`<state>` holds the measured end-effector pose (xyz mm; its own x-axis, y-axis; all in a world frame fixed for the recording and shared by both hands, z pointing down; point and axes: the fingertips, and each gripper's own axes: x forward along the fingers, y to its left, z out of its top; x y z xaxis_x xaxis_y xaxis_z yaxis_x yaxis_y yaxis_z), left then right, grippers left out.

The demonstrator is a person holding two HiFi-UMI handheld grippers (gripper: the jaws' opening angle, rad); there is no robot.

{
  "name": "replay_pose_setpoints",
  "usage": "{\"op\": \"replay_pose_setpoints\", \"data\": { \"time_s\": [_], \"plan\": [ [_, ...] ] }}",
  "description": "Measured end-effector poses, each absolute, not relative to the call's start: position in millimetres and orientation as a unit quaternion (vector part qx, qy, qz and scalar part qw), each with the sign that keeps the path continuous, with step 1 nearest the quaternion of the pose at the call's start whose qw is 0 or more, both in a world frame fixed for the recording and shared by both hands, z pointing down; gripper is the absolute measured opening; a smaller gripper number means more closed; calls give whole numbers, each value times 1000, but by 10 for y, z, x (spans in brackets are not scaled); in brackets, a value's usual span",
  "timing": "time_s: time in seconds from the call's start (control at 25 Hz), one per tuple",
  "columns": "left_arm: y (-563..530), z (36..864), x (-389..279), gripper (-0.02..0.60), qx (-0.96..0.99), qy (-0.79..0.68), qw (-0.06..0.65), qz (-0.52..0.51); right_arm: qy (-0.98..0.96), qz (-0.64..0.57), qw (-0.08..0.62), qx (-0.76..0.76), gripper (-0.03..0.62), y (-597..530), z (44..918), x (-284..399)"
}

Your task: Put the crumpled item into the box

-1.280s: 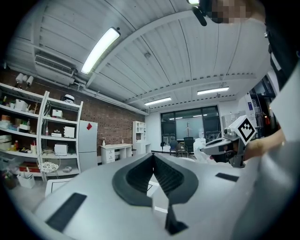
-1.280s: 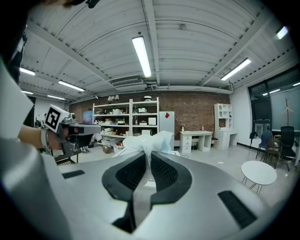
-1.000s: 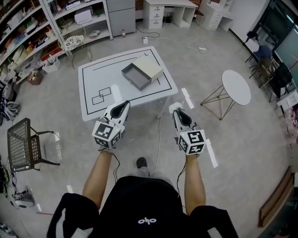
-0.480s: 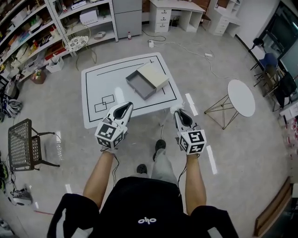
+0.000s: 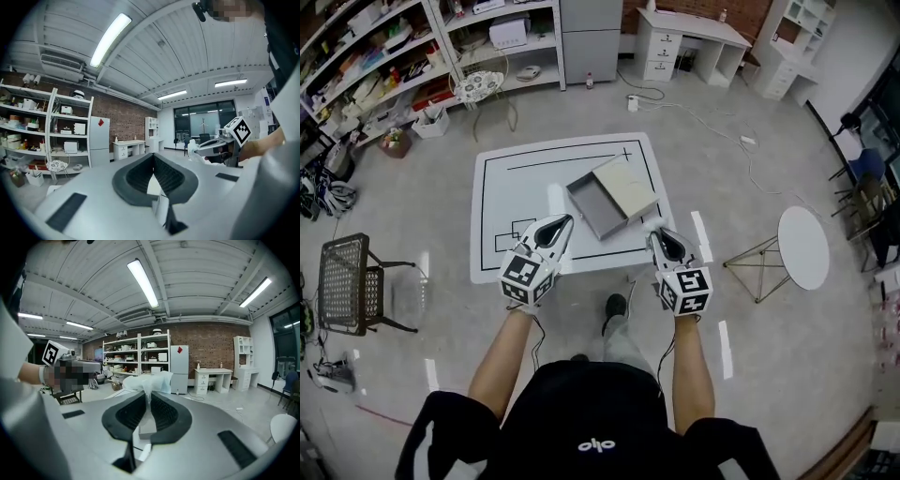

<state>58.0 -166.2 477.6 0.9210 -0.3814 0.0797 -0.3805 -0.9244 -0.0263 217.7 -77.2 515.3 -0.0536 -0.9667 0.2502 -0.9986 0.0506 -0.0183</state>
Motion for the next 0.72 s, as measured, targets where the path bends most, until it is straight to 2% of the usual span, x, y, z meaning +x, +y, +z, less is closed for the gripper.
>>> {"op": "replay_pose_setpoints", "data": {
  "time_s": [0.72],
  "plan": [
    [-3022, 4632, 1446, 8, -956, 288, 5, -54, -788, 87, 92, 602, 38, -2452, 4990, 3105]
  ]
}}
